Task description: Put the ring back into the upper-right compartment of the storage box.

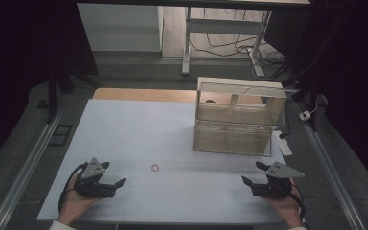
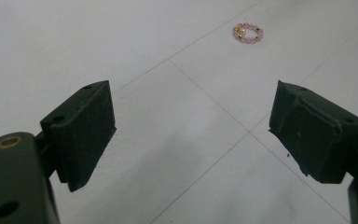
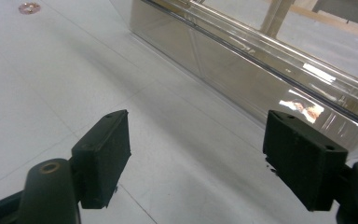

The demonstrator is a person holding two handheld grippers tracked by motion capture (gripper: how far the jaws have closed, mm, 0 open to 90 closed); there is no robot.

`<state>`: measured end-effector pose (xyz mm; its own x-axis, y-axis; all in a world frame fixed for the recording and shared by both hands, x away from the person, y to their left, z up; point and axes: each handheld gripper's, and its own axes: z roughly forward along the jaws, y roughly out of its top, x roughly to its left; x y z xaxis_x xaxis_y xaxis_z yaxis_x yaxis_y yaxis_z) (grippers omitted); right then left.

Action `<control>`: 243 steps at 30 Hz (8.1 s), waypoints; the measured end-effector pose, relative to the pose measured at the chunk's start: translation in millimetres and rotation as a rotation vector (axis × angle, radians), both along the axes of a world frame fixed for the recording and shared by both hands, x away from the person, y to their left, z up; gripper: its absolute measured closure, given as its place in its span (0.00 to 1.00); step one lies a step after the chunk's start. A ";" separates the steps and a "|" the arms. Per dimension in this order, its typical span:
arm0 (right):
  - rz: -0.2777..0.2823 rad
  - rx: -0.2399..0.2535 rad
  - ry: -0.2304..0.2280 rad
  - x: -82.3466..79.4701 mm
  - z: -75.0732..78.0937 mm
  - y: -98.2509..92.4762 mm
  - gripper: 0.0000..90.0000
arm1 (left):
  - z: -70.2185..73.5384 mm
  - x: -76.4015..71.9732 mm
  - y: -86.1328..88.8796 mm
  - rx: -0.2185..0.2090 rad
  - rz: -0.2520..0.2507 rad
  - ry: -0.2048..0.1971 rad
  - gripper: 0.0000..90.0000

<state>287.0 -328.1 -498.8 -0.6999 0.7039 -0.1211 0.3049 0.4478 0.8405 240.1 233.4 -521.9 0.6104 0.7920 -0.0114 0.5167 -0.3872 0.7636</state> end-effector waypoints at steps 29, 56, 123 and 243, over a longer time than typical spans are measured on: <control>0.017 0.039 -0.001 -4.0 7.5 5.6 0.32 | 3.2 -0.2 -0.7 0.002 0.017 -0.009 0.17; 0.072 0.107 -0.010 -1.6 29.0 35.8 0.34 | 3.9 0.2 0.4 -0.027 0.027 -0.004 0.17; 0.351 0.070 0.052 23.9 31.6 178.1 0.36 | 1.2 0.2 -5.8 -0.024 -0.015 0.013 0.19; 0.377 -0.161 0.221 59.9 -6.0 301.2 0.96 | -2.1 1.3 -8.3 -0.012 -0.021 0.027 0.20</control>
<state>346.8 -27.0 -504.8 -0.9246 0.3801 -0.0271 0.2599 0.6810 0.6846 241.4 225.1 -524.0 0.6260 0.7790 -0.0372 0.5290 -0.3890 0.7542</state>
